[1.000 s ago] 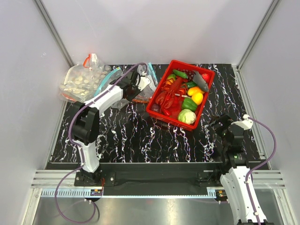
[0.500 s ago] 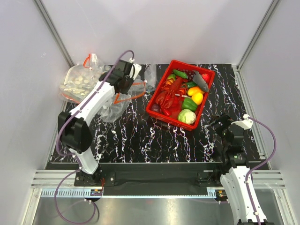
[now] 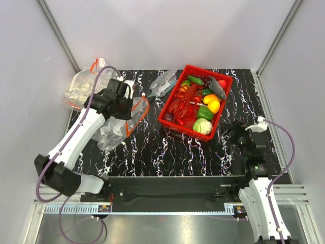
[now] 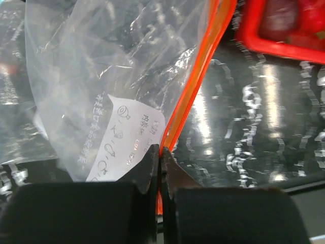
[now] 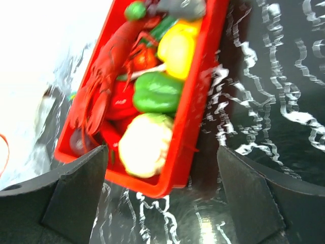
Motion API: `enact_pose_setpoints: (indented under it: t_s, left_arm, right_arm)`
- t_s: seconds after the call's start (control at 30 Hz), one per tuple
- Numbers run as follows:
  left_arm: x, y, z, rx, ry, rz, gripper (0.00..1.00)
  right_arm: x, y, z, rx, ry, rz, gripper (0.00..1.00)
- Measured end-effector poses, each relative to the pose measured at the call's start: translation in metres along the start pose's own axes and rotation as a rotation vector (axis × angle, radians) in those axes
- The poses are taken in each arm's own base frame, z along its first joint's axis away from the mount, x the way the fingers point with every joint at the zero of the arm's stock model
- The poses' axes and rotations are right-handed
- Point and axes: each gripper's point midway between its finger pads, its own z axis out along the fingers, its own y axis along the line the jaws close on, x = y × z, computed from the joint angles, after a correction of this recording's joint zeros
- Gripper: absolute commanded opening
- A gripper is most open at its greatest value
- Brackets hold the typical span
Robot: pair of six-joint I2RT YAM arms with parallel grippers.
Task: Place the food in the zip-top bag and seal the zipper
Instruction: Pick up the zipper food storage bag at the center of the board, then pick up the fake lobster from the bin.
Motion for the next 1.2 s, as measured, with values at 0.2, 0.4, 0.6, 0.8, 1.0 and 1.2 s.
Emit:
enact_pose_setpoints:
  t_s: [0.2,0.4,0.6,0.8,1.0,1.2]
  left_arm:
    - [-0.008,-0.015,-0.045,0.122,-0.208,-0.056,0.0]
    - [-0.02,-0.018,-0.079,0.167,-0.362,-0.054,0.0]
    - [-0.008,-0.017,-0.059,0.173,-0.368,-0.053,0.01]
    - [0.018,-0.014,-0.047,0.186,-0.4,-0.053,0.0]
    - [0.008,-0.015,-0.052,0.196,-0.468,-0.053,0.0]
    - [0.008,-0.01,-0.058,0.179,-0.511,-0.059,0.0]
  right_arm:
    - [-0.011,0.033,0.027,-0.045,0.168,0.007,0.96]
    - [-0.023,0.068,0.076,-0.132,0.298,0.06,0.9]
    - [0.006,0.076,0.118,-0.123,0.434,0.165,0.93]
    - [0.03,0.115,0.158,-0.144,0.51,0.191,0.94]
    - [0.057,0.121,0.2,-0.093,0.542,0.221,0.95]
    - [0.095,0.096,0.232,0.027,0.579,0.262,0.95]
